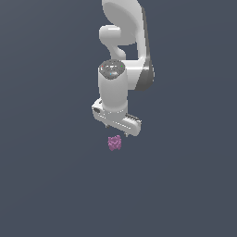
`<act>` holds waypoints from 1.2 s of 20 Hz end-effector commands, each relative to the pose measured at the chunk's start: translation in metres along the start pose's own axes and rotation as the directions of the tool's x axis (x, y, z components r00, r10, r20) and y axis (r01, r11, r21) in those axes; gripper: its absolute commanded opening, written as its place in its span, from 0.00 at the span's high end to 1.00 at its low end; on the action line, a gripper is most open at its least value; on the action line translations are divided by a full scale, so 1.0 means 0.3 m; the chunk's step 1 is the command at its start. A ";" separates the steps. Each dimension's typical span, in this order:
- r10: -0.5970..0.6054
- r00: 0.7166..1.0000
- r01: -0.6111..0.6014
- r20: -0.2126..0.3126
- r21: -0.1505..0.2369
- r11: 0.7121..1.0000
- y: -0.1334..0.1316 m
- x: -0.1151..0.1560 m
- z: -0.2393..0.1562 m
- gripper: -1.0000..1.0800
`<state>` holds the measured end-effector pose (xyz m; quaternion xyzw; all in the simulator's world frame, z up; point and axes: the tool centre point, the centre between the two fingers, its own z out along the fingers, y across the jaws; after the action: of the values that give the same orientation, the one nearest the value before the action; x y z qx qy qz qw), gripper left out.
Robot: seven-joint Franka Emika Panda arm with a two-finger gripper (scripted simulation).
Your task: Pick up the object and move it to a goal position.
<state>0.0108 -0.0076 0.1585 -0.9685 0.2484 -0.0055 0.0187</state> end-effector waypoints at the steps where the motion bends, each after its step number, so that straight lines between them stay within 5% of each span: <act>1: 0.071 0.997 -0.071 0.001 -0.002 0.997 0.002 0.002 0.016 0.04; 12: 0.369 0.930 -0.369 0.000 -0.014 0.929 0.014 0.011 0.087 0.04; 24: 0.645 0.764 -0.645 -0.015 -0.024 0.764 0.030 0.021 0.157 0.04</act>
<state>0.0128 -0.0161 0.1134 -0.8353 0.5497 0.0021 0.0061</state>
